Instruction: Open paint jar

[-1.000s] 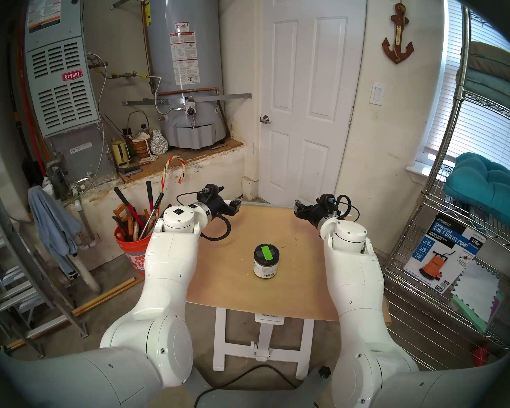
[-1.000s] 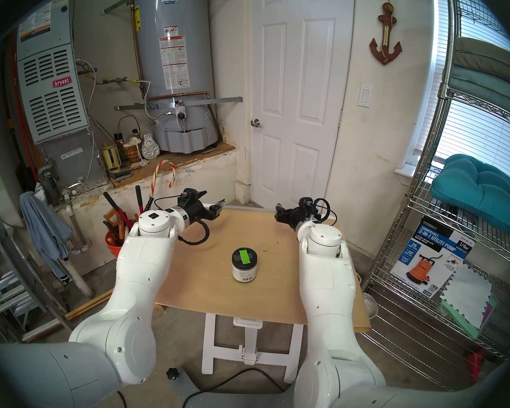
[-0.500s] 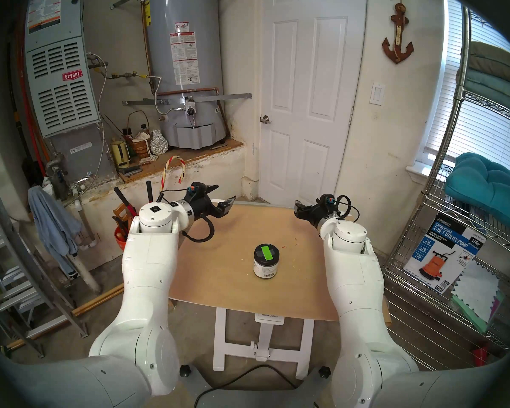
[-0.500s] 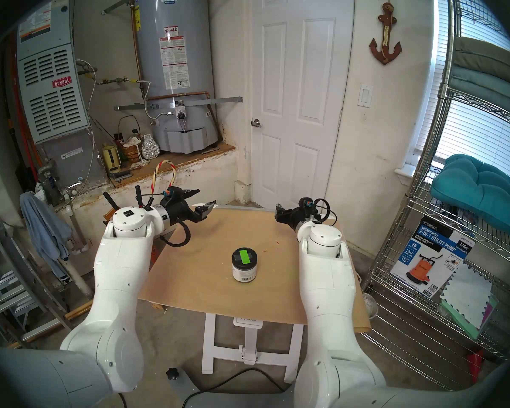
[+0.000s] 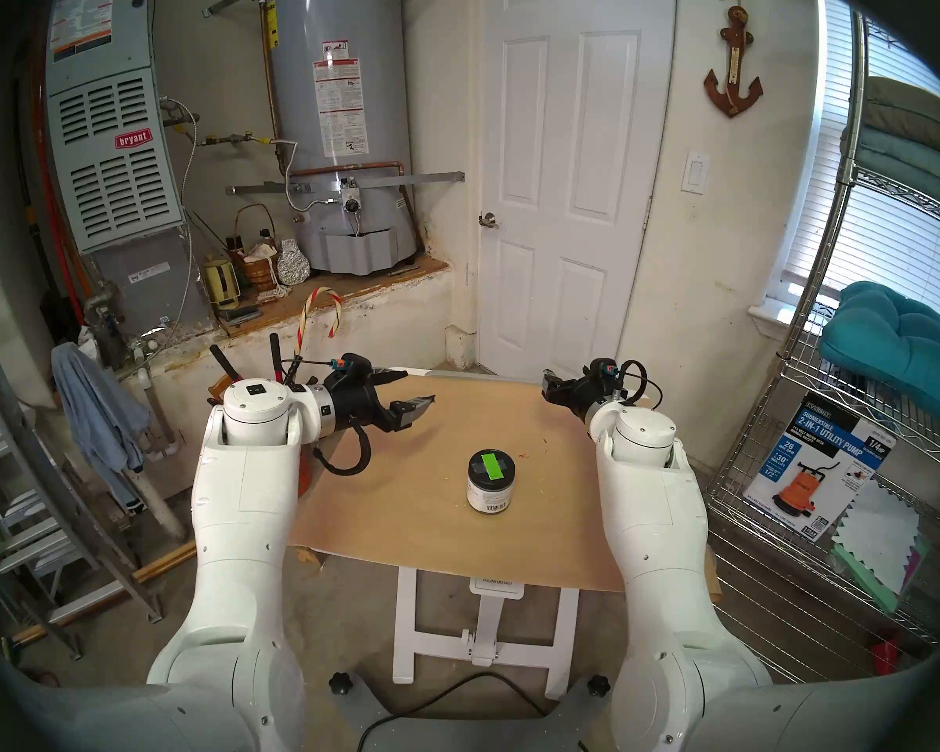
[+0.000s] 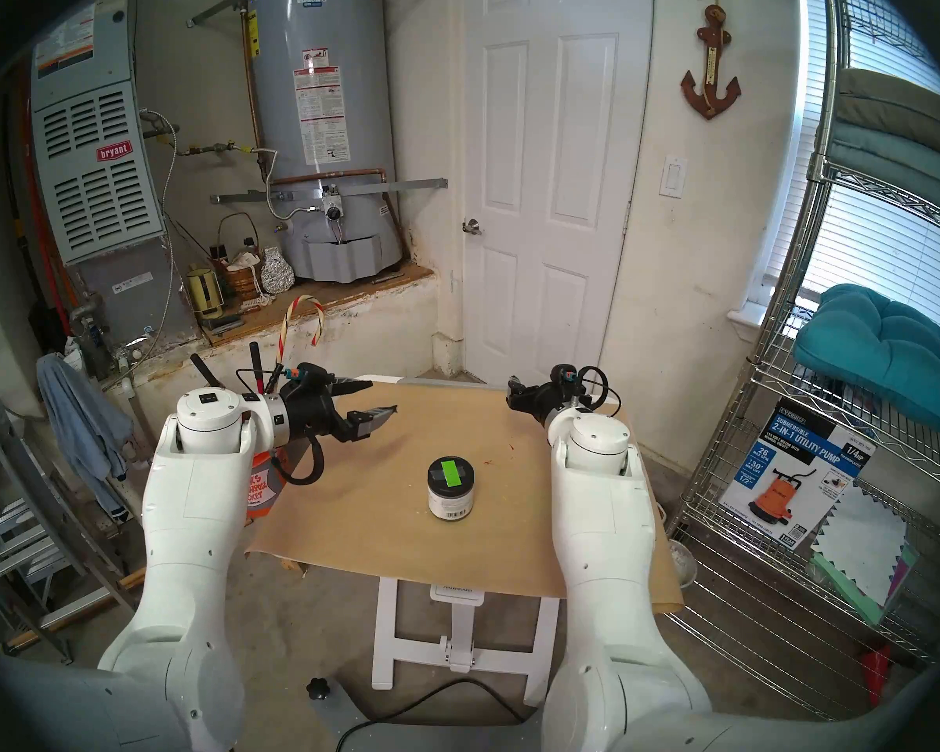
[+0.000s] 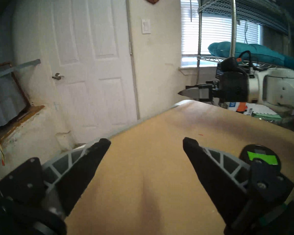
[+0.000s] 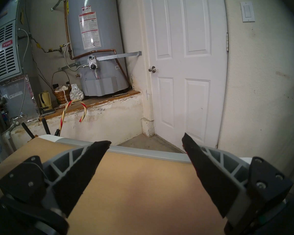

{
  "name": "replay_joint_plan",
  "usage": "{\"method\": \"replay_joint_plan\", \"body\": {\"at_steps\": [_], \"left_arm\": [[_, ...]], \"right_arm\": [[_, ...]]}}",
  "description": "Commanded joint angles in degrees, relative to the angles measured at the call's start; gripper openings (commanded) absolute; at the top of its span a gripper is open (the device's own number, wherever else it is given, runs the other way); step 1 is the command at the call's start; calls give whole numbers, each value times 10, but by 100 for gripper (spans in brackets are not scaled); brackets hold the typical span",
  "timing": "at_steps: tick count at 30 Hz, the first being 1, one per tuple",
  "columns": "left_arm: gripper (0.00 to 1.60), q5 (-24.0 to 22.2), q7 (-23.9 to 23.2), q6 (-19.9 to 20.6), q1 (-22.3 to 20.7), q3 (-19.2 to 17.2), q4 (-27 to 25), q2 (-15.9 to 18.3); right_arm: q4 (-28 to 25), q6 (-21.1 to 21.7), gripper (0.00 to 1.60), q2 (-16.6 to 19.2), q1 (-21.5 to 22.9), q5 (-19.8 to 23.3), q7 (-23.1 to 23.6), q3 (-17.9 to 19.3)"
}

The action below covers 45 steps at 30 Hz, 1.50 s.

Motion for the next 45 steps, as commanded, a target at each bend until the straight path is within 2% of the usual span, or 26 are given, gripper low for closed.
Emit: {"method": "replay_joint_plan", "body": {"at_steps": [1, 3, 5, 8, 10, 12, 24, 39, 45], "left_arm": [[160, -11, -65, 32, 27, 13, -63, 39], [160, -3, -93, 49, 36, 14, -84, 42], [160, 4, -101, 64, 44, 18, -100, 46], [160, 10, -120, 65, 56, 23, -118, 61], [160, 1, -146, 51, 61, 26, -122, 70], [160, -4, -154, 50, 64, 23, -123, 69], [160, -4, -157, 20, 73, 38, -107, 55], [160, 4, -161, -1, 102, 69, -116, 48], [160, 1, -161, -14, 93, 87, -98, 39]], "right_arm": [[-11, -2, 160, 0, 10, 0, 0, -2], [-11, -2, 160, 0, 10, 0, 0, -2], [-12, -2, 160, 0, 10, 0, 0, -2], [-12, -2, 160, 0, 10, 0, 0, -2], [-12, -2, 160, 0, 10, 0, 0, -2], [-12, -2, 160, 0, 10, 0, 0, -2], [-13, -2, 160, 0, 10, 0, 0, -2], [-13, -1, 160, 0, 10, 0, 0, -2], [-13, -2, 160, 0, 10, 0, 0, -2]]}}
